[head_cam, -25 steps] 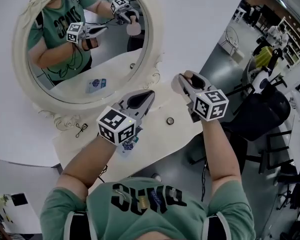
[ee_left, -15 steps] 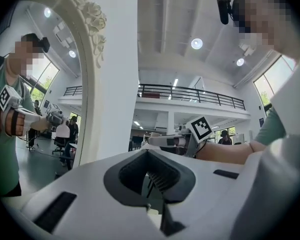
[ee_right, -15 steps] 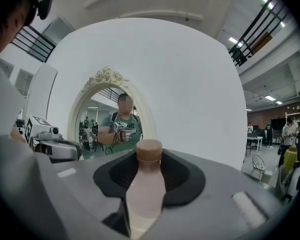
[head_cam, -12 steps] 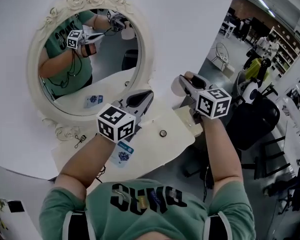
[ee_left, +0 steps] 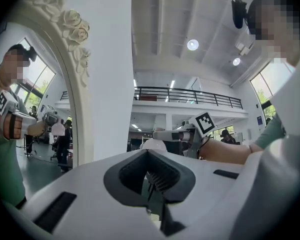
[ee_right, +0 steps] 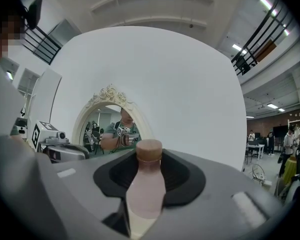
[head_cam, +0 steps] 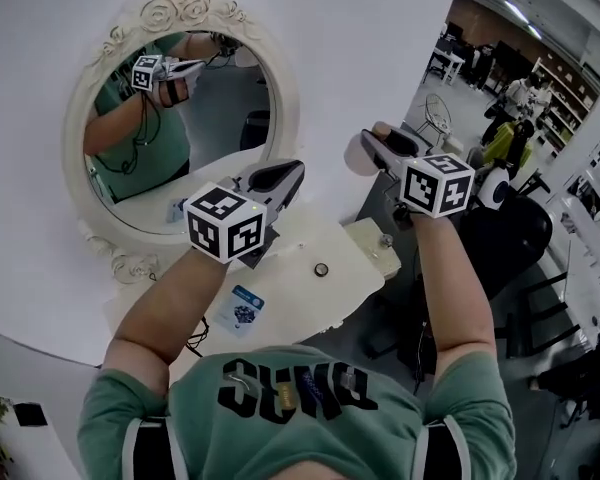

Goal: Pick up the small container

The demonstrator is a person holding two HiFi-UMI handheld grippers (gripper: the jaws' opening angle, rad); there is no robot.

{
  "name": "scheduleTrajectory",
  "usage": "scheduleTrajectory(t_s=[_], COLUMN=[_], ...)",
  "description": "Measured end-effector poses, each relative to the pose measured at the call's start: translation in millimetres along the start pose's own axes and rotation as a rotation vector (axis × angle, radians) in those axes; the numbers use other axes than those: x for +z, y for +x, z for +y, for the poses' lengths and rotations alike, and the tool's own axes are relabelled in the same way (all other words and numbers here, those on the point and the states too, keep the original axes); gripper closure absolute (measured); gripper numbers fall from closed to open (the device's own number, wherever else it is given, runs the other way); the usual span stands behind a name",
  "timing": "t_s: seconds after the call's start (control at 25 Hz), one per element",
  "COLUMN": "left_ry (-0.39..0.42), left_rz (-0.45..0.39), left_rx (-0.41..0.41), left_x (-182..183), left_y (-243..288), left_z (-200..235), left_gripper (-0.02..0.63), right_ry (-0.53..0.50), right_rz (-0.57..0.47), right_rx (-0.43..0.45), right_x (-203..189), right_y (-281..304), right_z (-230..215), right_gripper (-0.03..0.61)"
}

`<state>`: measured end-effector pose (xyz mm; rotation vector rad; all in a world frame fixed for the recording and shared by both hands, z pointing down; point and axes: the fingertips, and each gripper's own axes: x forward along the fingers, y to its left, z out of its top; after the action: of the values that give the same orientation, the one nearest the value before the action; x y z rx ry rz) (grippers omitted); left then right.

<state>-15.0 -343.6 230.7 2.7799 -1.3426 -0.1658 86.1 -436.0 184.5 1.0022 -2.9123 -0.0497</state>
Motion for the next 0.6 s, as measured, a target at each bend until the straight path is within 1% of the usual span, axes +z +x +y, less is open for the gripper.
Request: scheduleTrajectory(t_s=[0.32, 0.6], left_ry=[0.038, 0.054], left_rz=[-0.011, -0.015], left_rx=[-0.007, -0.006], left_x=[24, 30], left_y=[-1, -5], left_z=[-10, -13], left_gripper=[0.614, 0.614], right_ry=[-0.023, -0.040], right_rz=[-0.023, -0.025], right_rx=[0.016, 0.028], right_x=[33, 44], right_y=[-10, -14], right_z=[7, 16], right_gripper=[0.433, 0.433])
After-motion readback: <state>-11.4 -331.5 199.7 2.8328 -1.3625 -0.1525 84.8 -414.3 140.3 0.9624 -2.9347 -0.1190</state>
